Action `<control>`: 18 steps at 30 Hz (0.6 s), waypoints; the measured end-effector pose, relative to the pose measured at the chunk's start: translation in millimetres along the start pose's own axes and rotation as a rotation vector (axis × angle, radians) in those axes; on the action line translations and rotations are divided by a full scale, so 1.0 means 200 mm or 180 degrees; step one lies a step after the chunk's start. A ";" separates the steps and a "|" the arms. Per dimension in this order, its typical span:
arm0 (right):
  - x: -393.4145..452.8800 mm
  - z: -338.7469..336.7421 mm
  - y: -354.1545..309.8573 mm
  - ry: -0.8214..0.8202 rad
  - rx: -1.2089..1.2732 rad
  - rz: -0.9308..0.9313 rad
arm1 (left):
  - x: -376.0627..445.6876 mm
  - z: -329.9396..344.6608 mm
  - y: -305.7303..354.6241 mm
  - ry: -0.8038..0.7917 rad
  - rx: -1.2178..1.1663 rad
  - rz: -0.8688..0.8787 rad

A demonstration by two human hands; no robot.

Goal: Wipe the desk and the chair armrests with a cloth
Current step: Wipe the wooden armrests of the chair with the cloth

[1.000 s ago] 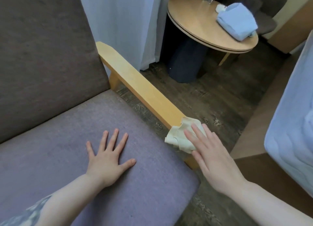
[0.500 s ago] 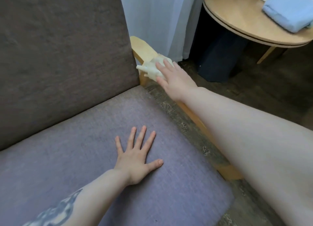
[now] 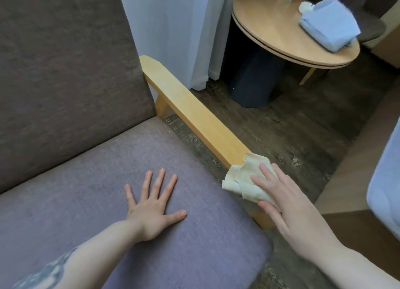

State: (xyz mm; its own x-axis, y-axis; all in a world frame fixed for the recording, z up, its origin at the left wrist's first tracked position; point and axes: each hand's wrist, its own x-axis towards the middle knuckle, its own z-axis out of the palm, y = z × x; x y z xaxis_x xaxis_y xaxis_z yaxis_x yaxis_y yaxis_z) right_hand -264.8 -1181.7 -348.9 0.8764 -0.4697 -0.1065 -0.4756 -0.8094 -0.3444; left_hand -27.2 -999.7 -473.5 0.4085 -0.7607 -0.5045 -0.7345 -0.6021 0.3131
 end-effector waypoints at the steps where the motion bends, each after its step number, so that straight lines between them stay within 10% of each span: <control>1: 0.03 0.01 -0.01 0.0017 -0.0077 0.0004 | 0.00 0.00 0.00 -0.0012 -0.0003 0.0004; 12: 1.23 0.09 -0.42 -0.0188 -0.0475 0.0090 | 0.00 0.02 0.01 0.0003 0.0022 -0.0042; 18: 1.12 0.08 -0.36 -0.0159 -0.0340 -0.0188 | 0.02 0.04 0.00 0.0052 0.0029 -0.0043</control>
State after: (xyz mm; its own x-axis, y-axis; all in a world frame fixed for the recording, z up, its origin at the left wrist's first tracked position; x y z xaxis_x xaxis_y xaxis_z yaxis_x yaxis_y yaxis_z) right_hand -32.5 -1223.9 -362.9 0.9045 -0.4041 -0.1363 -0.4261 -0.8693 -0.2505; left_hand -29.6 -1000.5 -482.1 0.4271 -0.7564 -0.4954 -0.7337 -0.6101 0.2991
